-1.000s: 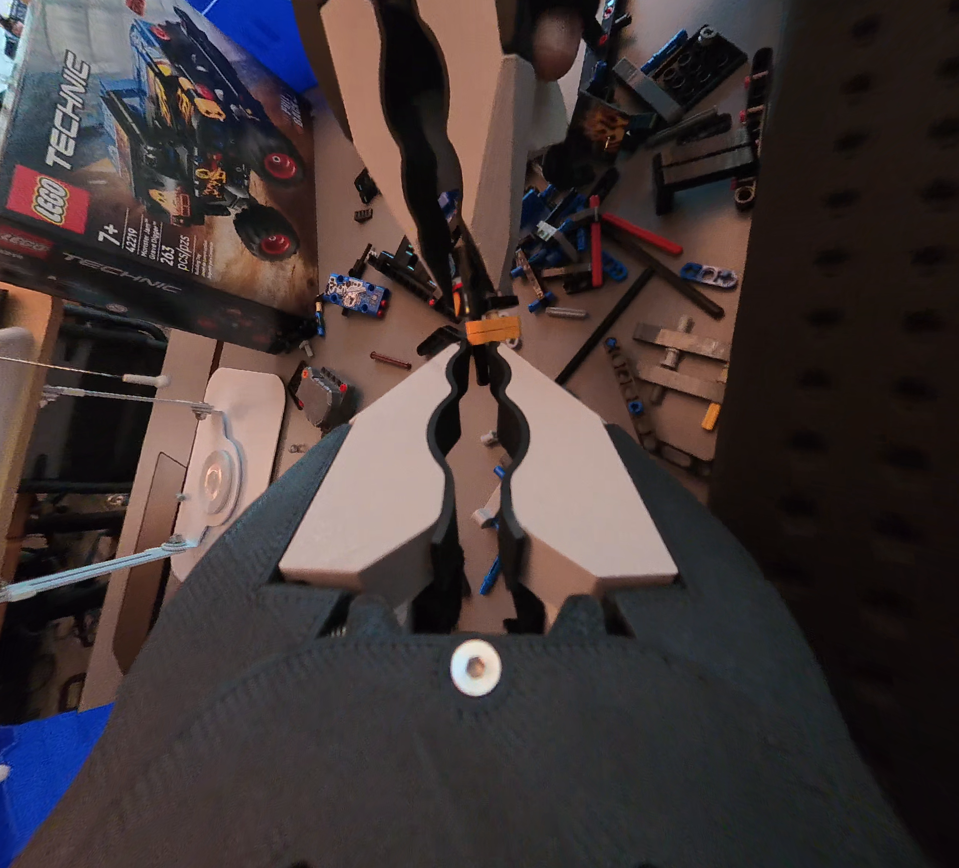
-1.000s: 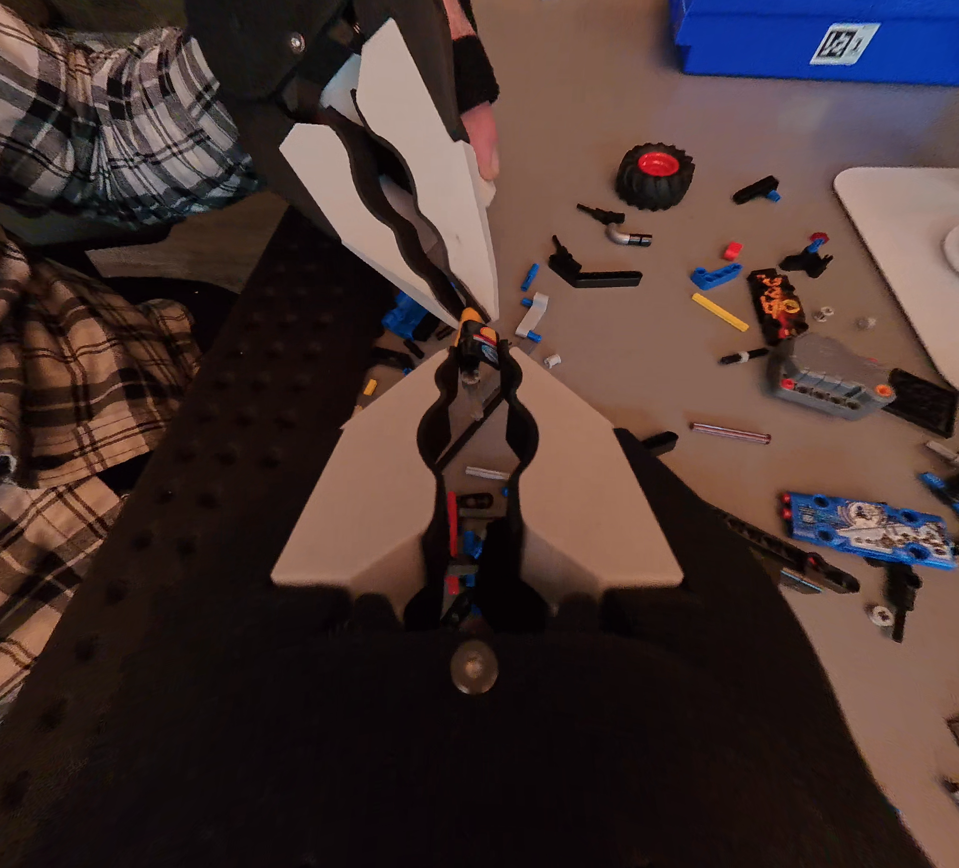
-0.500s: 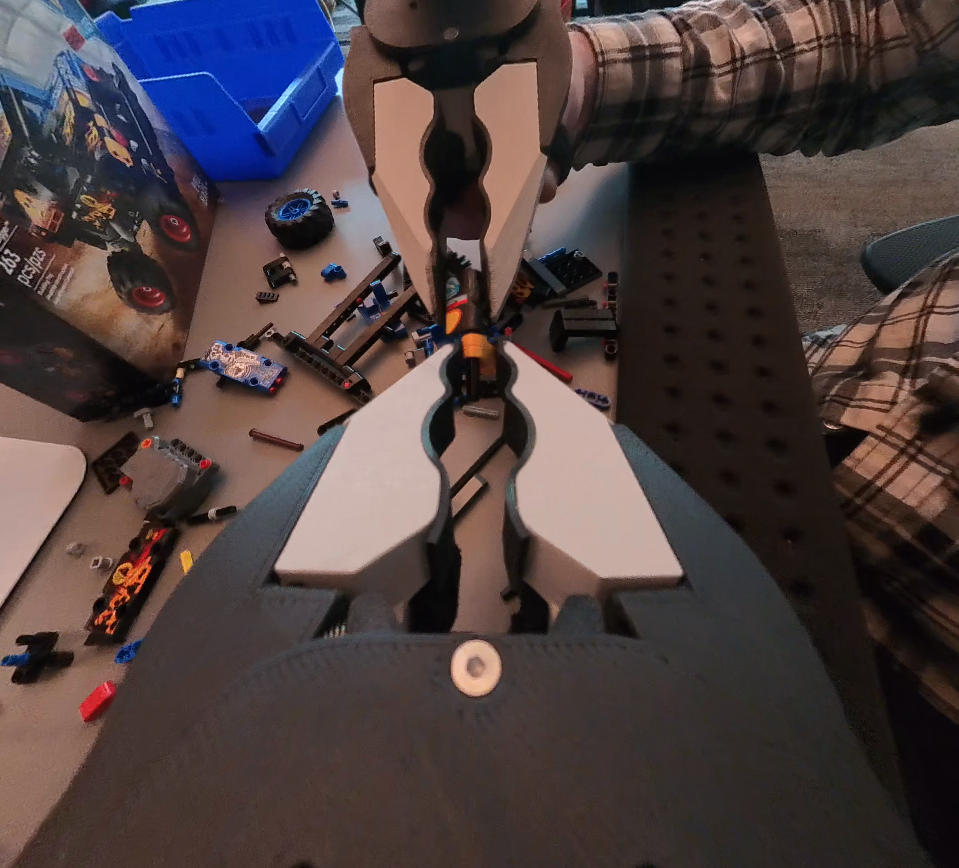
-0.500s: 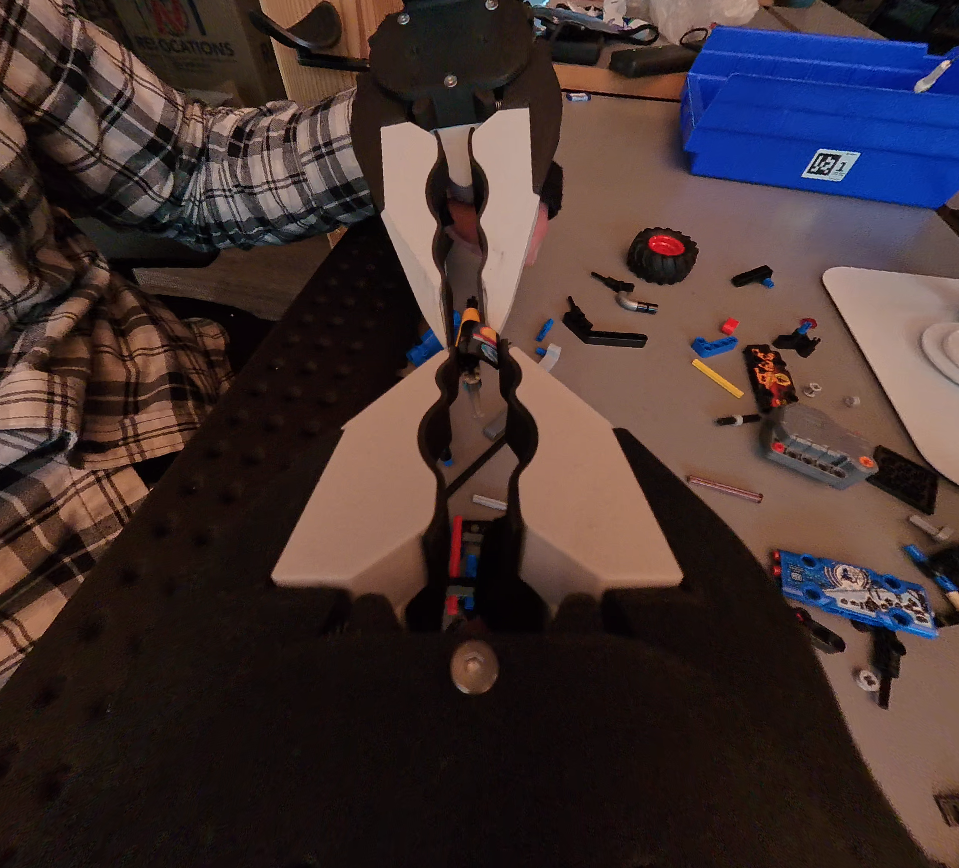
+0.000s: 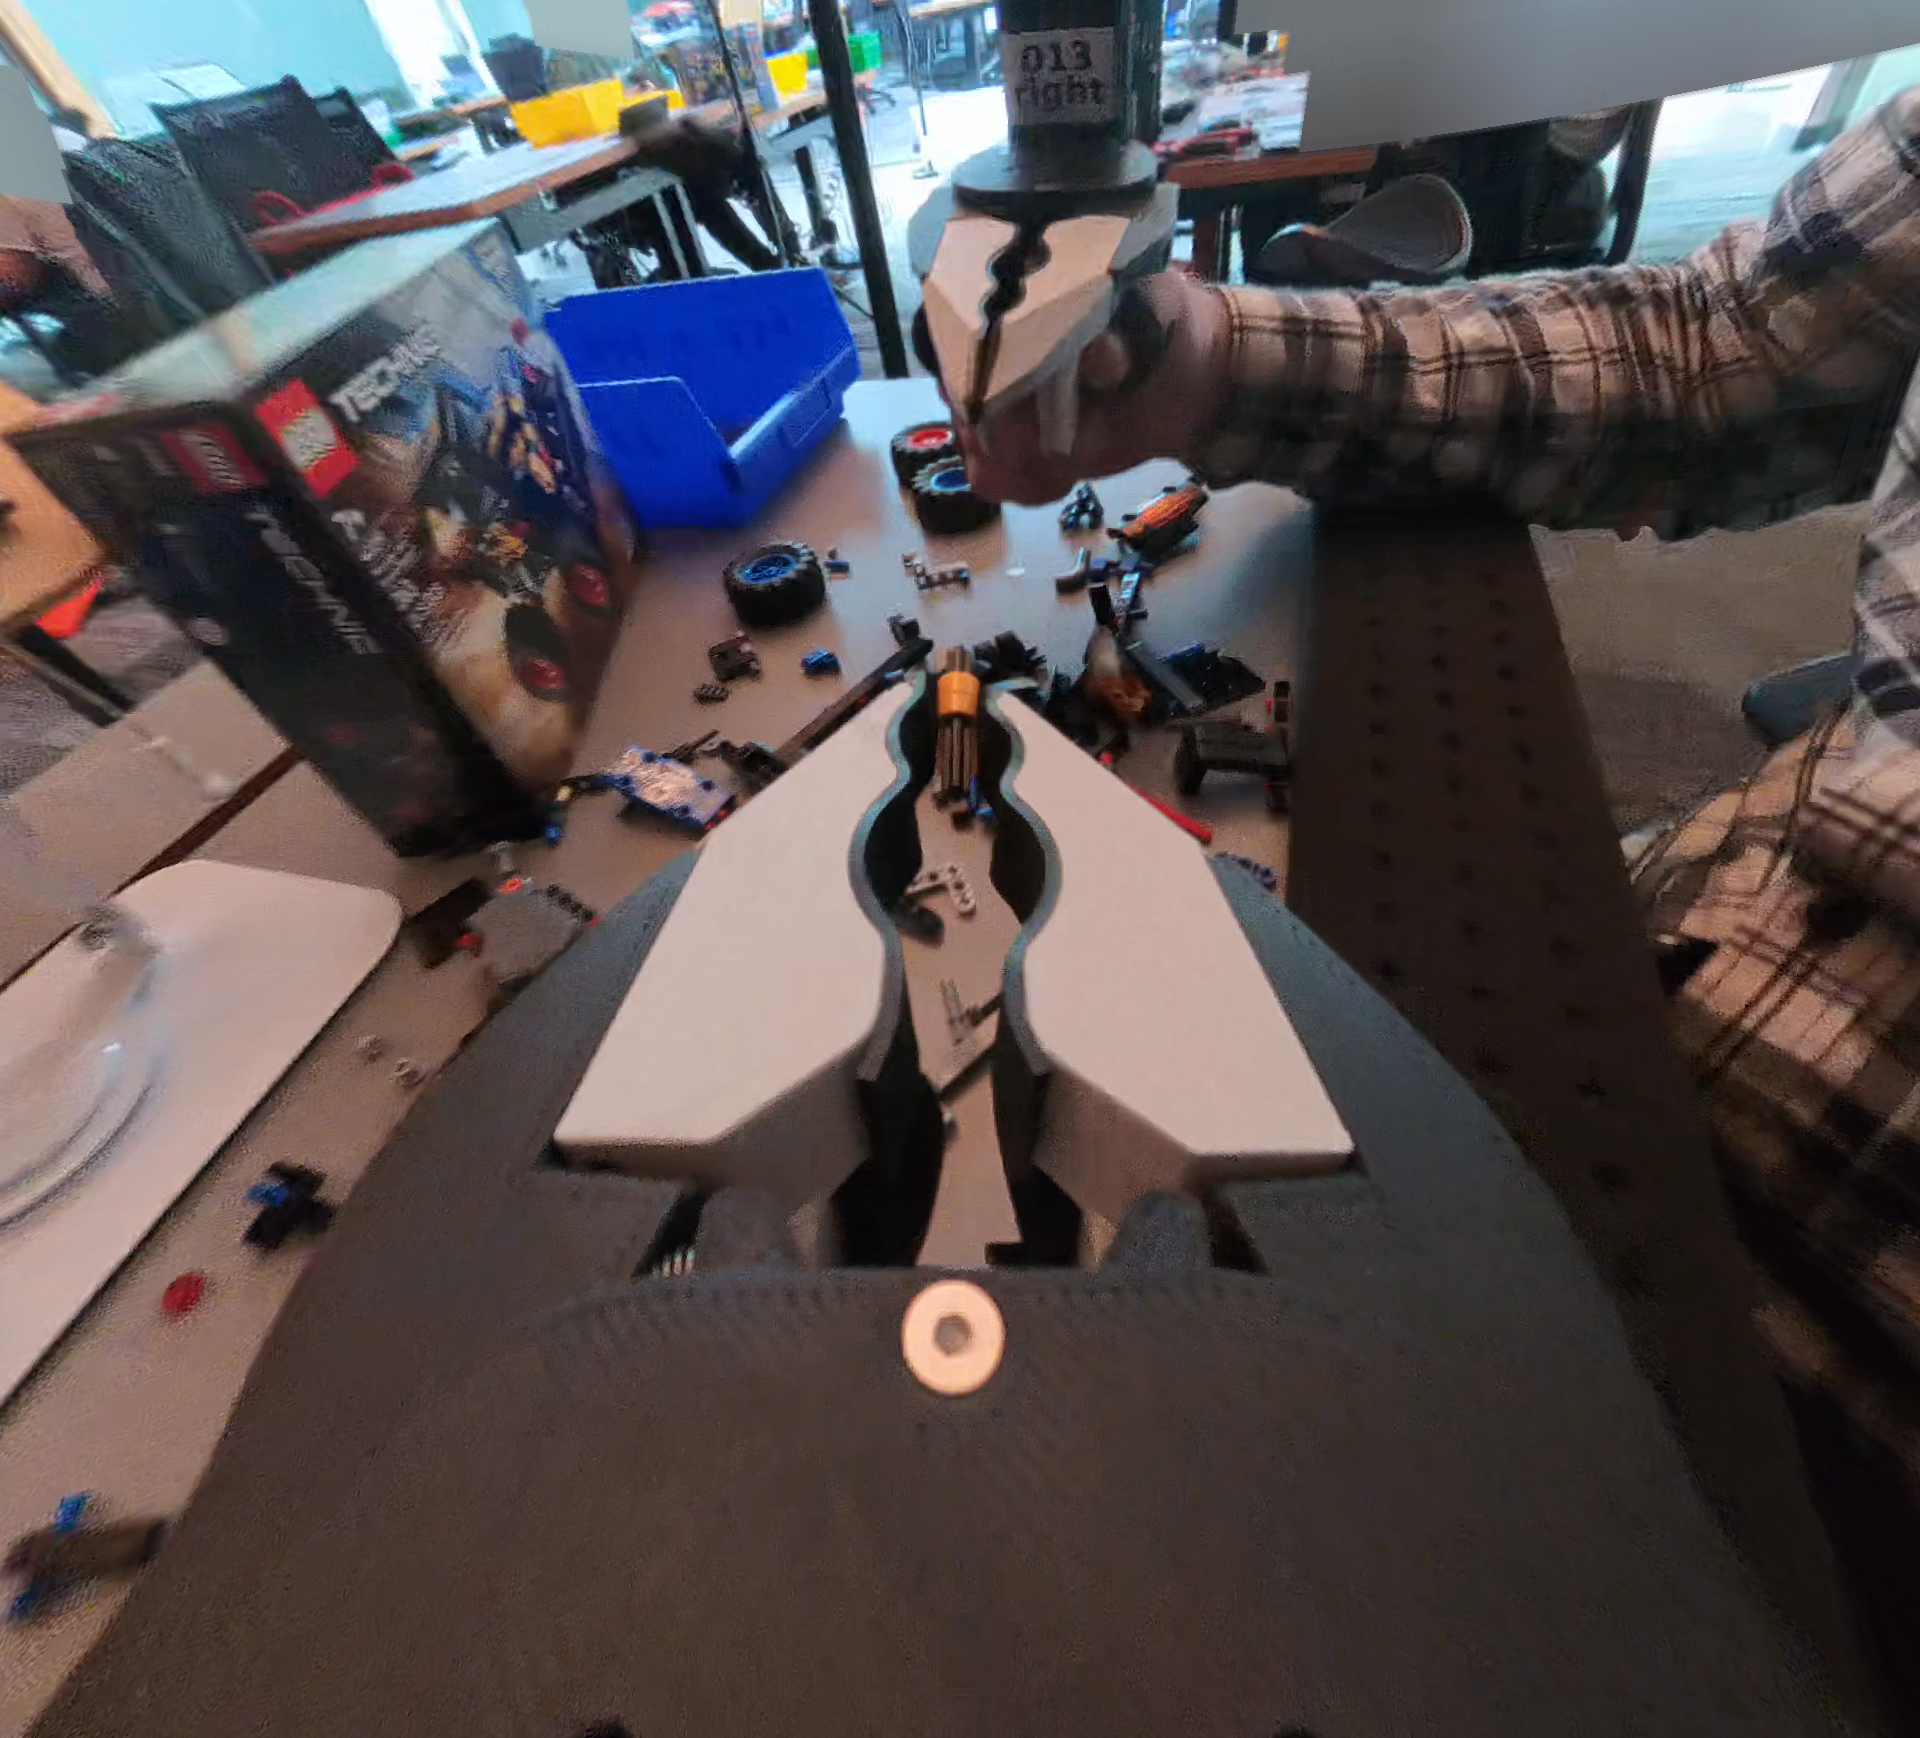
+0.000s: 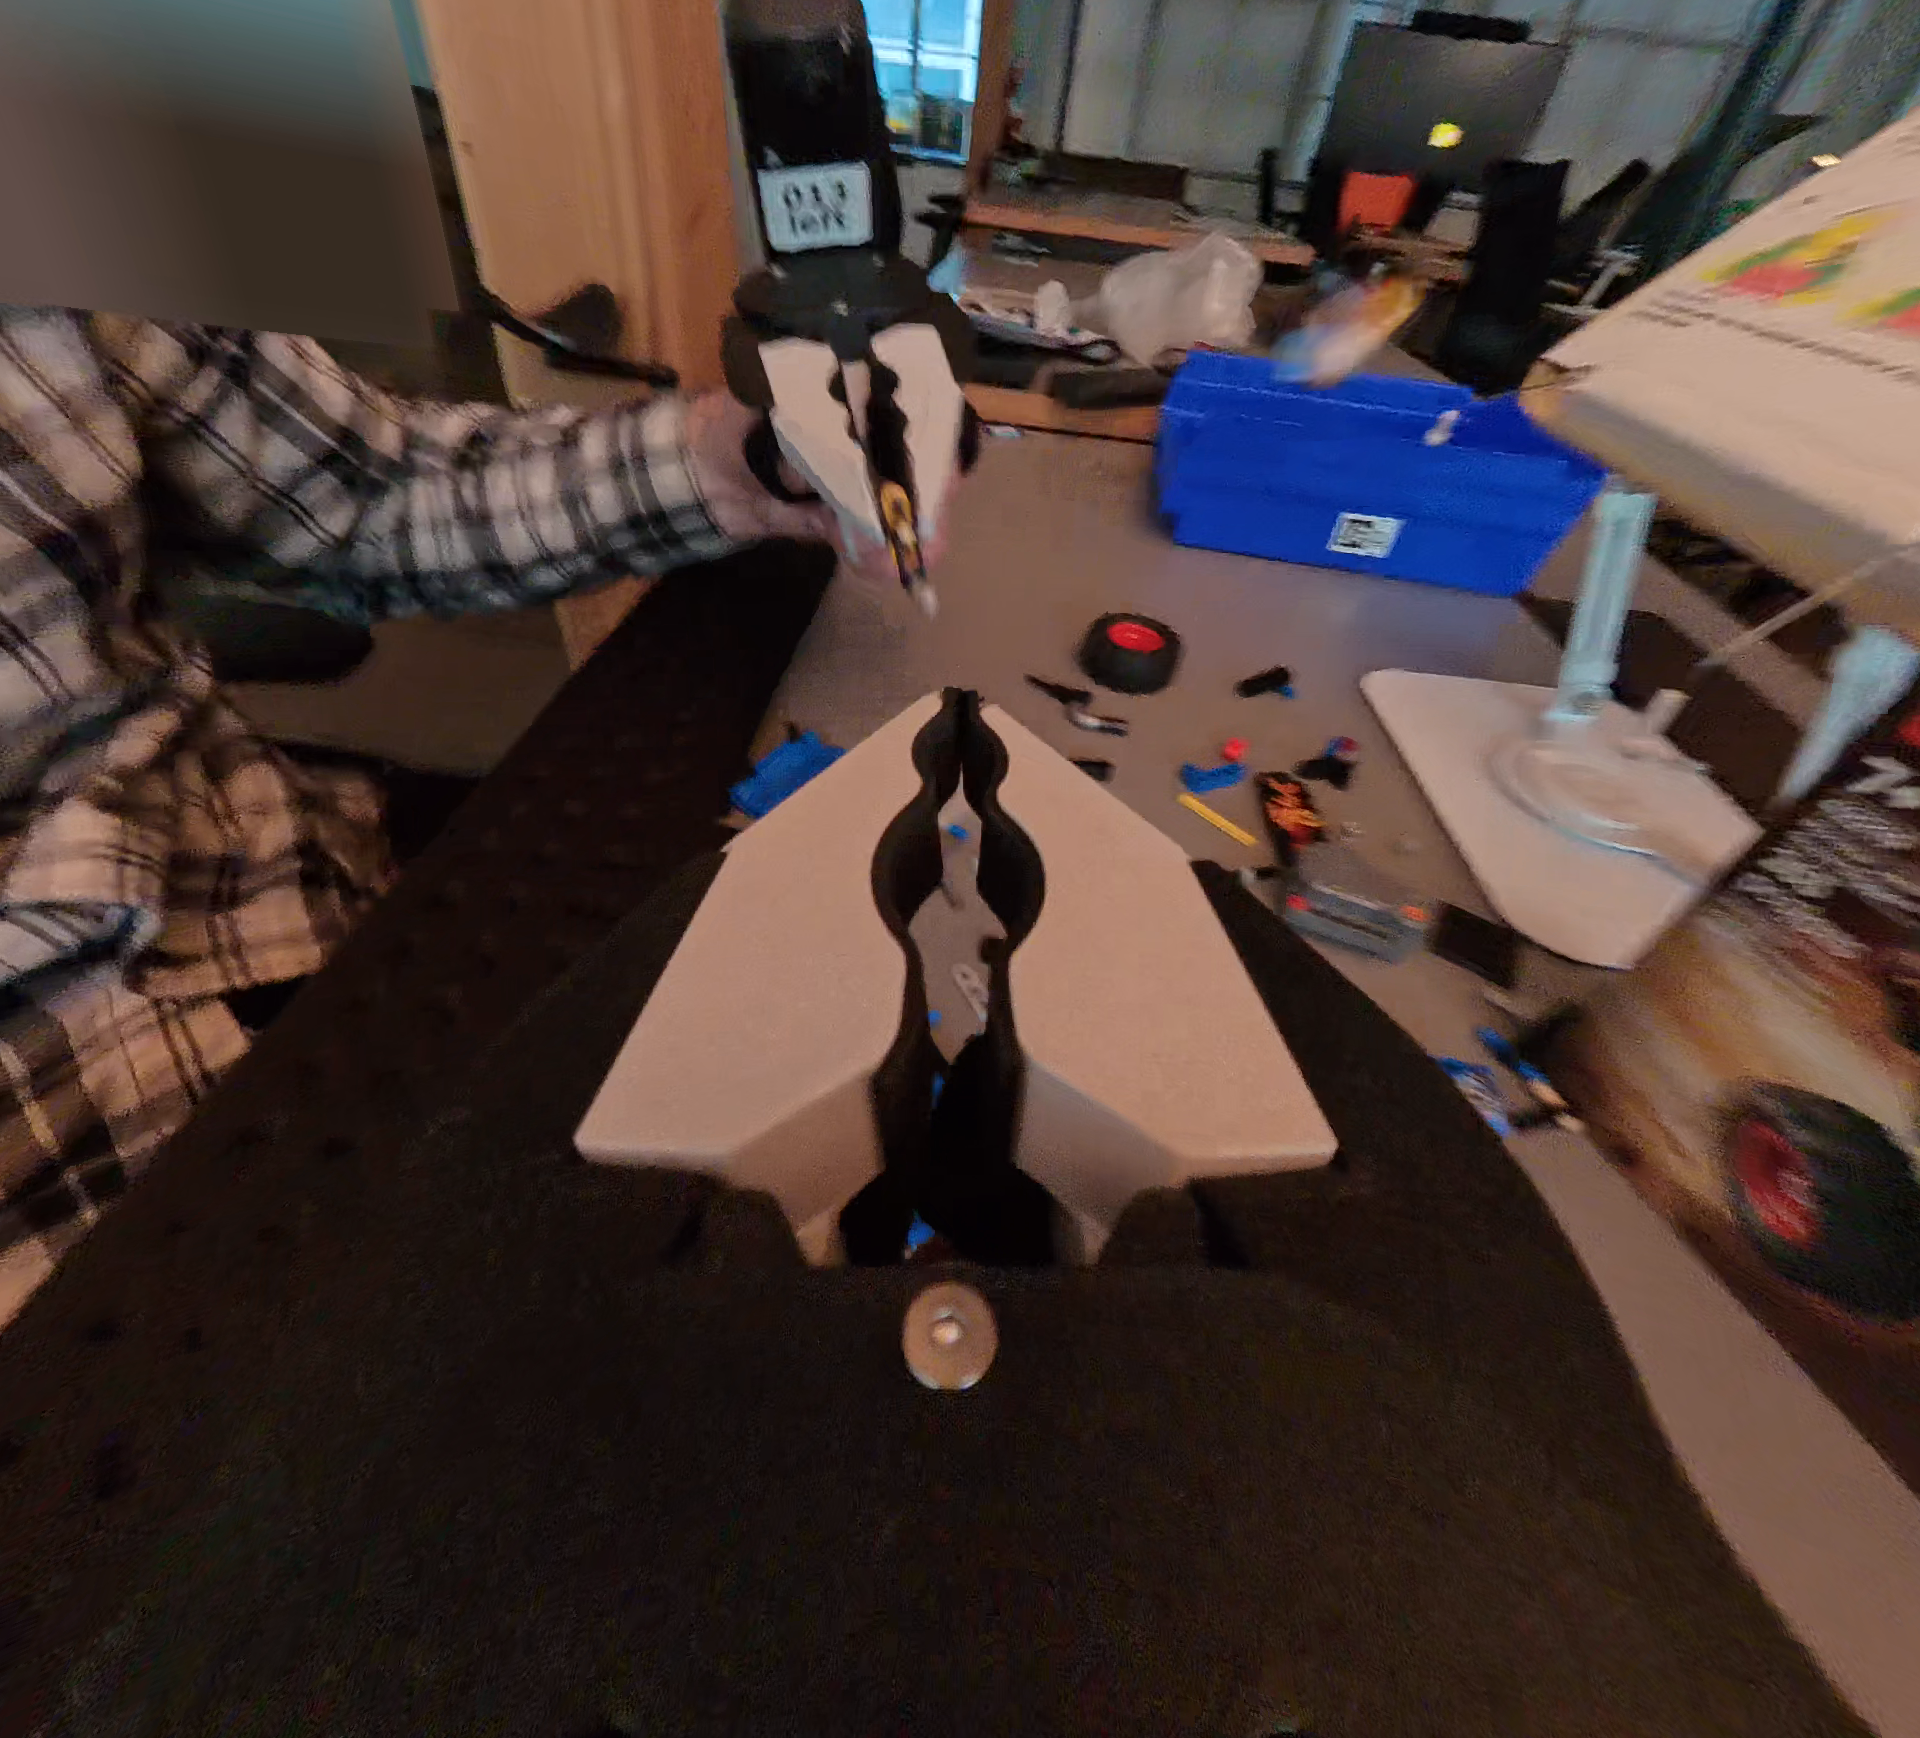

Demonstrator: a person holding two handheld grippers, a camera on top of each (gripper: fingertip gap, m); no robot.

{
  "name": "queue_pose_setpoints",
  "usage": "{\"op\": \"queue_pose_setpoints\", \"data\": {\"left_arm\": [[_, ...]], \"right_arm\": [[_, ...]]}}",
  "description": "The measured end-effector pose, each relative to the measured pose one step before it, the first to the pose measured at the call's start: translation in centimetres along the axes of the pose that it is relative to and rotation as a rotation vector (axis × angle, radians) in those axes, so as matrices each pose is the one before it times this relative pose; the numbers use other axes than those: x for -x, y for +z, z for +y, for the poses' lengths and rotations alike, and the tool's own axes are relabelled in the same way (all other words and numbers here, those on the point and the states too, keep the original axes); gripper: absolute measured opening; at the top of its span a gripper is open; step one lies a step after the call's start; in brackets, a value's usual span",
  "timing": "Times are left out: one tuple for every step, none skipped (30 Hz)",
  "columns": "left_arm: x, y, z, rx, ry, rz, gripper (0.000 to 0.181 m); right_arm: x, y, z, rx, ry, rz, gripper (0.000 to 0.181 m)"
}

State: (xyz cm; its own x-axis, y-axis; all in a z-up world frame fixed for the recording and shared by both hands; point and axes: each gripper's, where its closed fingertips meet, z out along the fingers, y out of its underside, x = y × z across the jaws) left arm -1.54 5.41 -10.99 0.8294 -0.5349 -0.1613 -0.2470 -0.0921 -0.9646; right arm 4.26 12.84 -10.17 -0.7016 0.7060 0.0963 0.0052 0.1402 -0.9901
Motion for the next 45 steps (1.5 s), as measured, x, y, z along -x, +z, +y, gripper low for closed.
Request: {"op": "queue_pose_setpoints", "data": {"left_arm": [[-0.150,-0.020,0.488,0.0554,0.0314,0.0043,0.005],[-0.512,0.784,0.382,0.0460,0.0289,0.0157,0.005],[-0.481,0.906,0.197,0.0210,0.0105,0.0220,0.005],[-0.280,0.740,0.636,0.0303,-0.0104,0.0249,0.005],[-0.025,0.520,1.053,0.0408,-0.0197,0.0204,0.005],[0.658,0.350,1.007,0.0275,0.0008,-0.0316,0.005],[0.341,0.366,0.960,0.0264,0.0029,-0.0212,0.005],[-0.170,0.342,0.522,0.0041,-0.0103,0.0076,0.005],[-0.151,0.216,0.159,-0.0128,-0.0133,0.0061,0.005],[0.060,0.137,0.194,-0.0055,-0.0055,-0.0060,0.005],[0.237,0.088,0.304,0.0056,-0.0037,-0.0123,0.005],[0.136,0.119,0.255,0.0061,-0.0091,-0.0013,0.005],[0.001,0.145,0.040,-0.0042,-0.0107,0.0072,0.005],[-0.107,0.135,0.025,-0.0016,-0.0011,0.0105,0.005],[-0.028,0.150,0.121,0.0078,0.0071,0.0011,0.005],[0.043,0.130,0.133,0.0095,0.0065,-0.0052,0.005],[0.002,0.134,0.132,0.0070,0.0026,-0.0015,0.005],[-0.052,0.135,0.135,0.0036,-0.0004,0.0025,0.005],[-0.016,0.142,0.144,0.0058,0.0012,0.0015,0.005],[0.139,0.085,0.138,0.0086,0.0063,-0.0088,0.005],[0.131,0.023,0.072,0.0058,0.0044,-0.0062,0.005],[0.013,0.006,-0.072,-0.0042,-0.0009,0.0017,0.005],[0.056,-0.026,-0.161,-0.0103,-0.0019,-0.0011,0.005],[0.126,-0.019,-0.155,-0.0080,-0.0011,-0.0064,0.005],[0.119,-0.006,-0.161,-0.0060,-0.0018,-0.0050,0.005],[0.073,0.011,-0.294,-0.0140,-0.0021,-0.0001,0.005],[0.092,-0.019,-0.440,-0.0212,0.0030,-0.0039,0.005],[0.016,-0.003,-0.443,-0.0164,0.0108,-0.0029,0.005],[0.037,0.011,-0.345,-0.0075,0.0171,-0.0054,0.005],[-0.002,0.029,-0.313,-0.0069,0.0180,-0.0046,0.005],[-0.102,0.055,-0.324,-0.0096,0.0119,0.0025,0.005],[-0.162,0.072,-0.305,-0.0115,0.0083,0.0062,0.005],[-0.022,0.088,-0.129,-0.0007,0.0086,-0.0018,0.005],[0.051,0.083,0.056,0.0119,0.0123,-0.0046,0.005],[0.156,0.039,0.100,0.0147,0.0141,-0.0087,0.005],[0.355,0.003,0.100,0.0120,0.0103,-0.0158,0.005],[0.341,0.034,0.101,0.0084,0.0043,-0.0090,0.004],[0.319,0.095,0.110,0.0036,-0.0017,-0.0046,0.005],[0.291,0.168,0.117,-0.0007,-0.0067,-0.0038,0.005],[0.196,0.198,0.096,-0.0044,-0.0098,-0.0033,0.005],[-0.056,0.238,0.161,-0.0019,-0.0089,0.0053,0.005],[-0.175,0.240,0.331,0.0083,0.0036,0.0059,0.005],[-0.150,0.202,0.424,0.0150,0.0093,0.0010,0.005],[-0.113,0.164,0.320,0.0116,0.0030,0.0020,0.005],[-0.026,0.094,0.145,0.0016,0.0003,-0.0003,0.005]], "right_arm": [[-0.219,-0.177,0.191,0.0276,-0.0188,0.0098,0.000],[0.412,0.774,0.672,0.0454,-0.0102,-0.0199,0.000],[0.535,1.054,1.201,0.0670,-0.0027,-0.0272,0.000],[0.447,0.925,1.370,0.0720,0.0012,-0.0230,0.000],[0.170,0.611,1.061,0.0506,-0.0093,0.0011,0.000],[0.251,0.307,0.733,0.0355,-0.0085,-0.0033,0.000],[0.264,0.083,0.341,0.0172,-0.0012,-0.0105,0.000],[0.084,-0.080,-0.024,-0.0023,0.0026,-0.0039,0.000],[-0.122,-0.132,-0.083,-0.0052,0.0042,0.0039,0.000],[-0.211,-0.112,0.132,0.0063,0.0018,0.0084,0.000],[-0.123,-0.041,0.362,0.0151,0.0034,0.0023,0.000],[-0.089,0.078,0.483,0.0192,0.0054,-0.0001,0.000],[-0.083,0.165,0.424,0.0158,-0.0005,0.0029,0.000],[-0.023,0.178,0.254,0.0116,-0.0019,0.0010,0.000],[0.017,0.113,0.147,0.0103,-0.0019,-0.0016,0.000],[0.030,0.056,0.104,0.0078,-0.0016,-0.0020,0.000],[-0.017,0.015,0.146,0.0070,0.0010,-0.0003,0.000],[-0.096,0.007,0.242,0.0099,0.0031,0.0038,0.000],[-0.170,0.038,0.356,0.0159,0.0046,0.0077,0.001],[-0.209,0.037,0.266,0.0118,0.0011,0.0105,0.003],[-0.107,-0.002,-0.064,-0.0046,-0.0002,0.0055,0.004],[-0.021,-0.050,-0.275,-0.0124,0.0023,-0.0001,0.005],[-0.144,-0.052,-0.235,-0.0073,0.0016,0.0082,0.006],[-0.271,-0.061,-0.161,-0.0011,-0.0009,0.0175,0.009],[-0.336,-0.090,-0.245,-0.0068,0.0016,0.0220,0.013],[-0.307,-0.125,-0.458,-0.0172,0.0084,0.0182,0.017],[-0.290,-0.131,-0.631,-0.0227,0.0085,0.0177,0.022],[-0.273,-0.086,-0.703,-0.0203,0.0009,0.0235,0.026],[-0.142,0.008,-0.653,-0.0120,-0.0036,0.0192,0.027],[-0.042,0.134,-0.504,-0.0032,-0.0020,0.0137,0.026],[0.127,0.223,-0.352,0.0024,-0.0033,0.0022,0.026],[0.275,0.274,-0.262,0.0007,-0.0069,-0.0062,0.026],[0.190,0.268,-0.151,0.0026,-0.0069,-0.0041,0.027],[-0.047,0.186,-0.011,0.0089,-0.0076,0.0067,0.028],[-0.322,0.019,0.014,0.0124,-0.0098,0.0198,0.029],[-0.572,-0.185,-0.180,0.0065,-0.0128,0.0283,0.030],[-0.932,-0.377,-0.433,-0.0008,-0.0118,0.0370,0.031],[-1.438,-0.449,-0.619,-0.0032,-0.0071,0.0488,0.033],[-1.814,-0.438,-0.718,-0.0023,-0.0034,0.0527,0.037],[-2.070,-0.375,-0.814,-0.0031,-0.0061,0.0531,0.042],[-2.351,-0.282,-0.836,-0.0022,-0.0107,0.0608,0.047],[-2.609,-0.082,-0.696,0.0006,-0.0083,0.0655,0.054],[-2.549,0.251,-0.382,0.0089,-0.0035,0.0504,0.060],[-2.398,0.563,-0.026,0.0190,0.0109,0.0332,0.062],[-2.082,0.810,0.118,0.0206,0.0263,0.0145,0.066]]}}
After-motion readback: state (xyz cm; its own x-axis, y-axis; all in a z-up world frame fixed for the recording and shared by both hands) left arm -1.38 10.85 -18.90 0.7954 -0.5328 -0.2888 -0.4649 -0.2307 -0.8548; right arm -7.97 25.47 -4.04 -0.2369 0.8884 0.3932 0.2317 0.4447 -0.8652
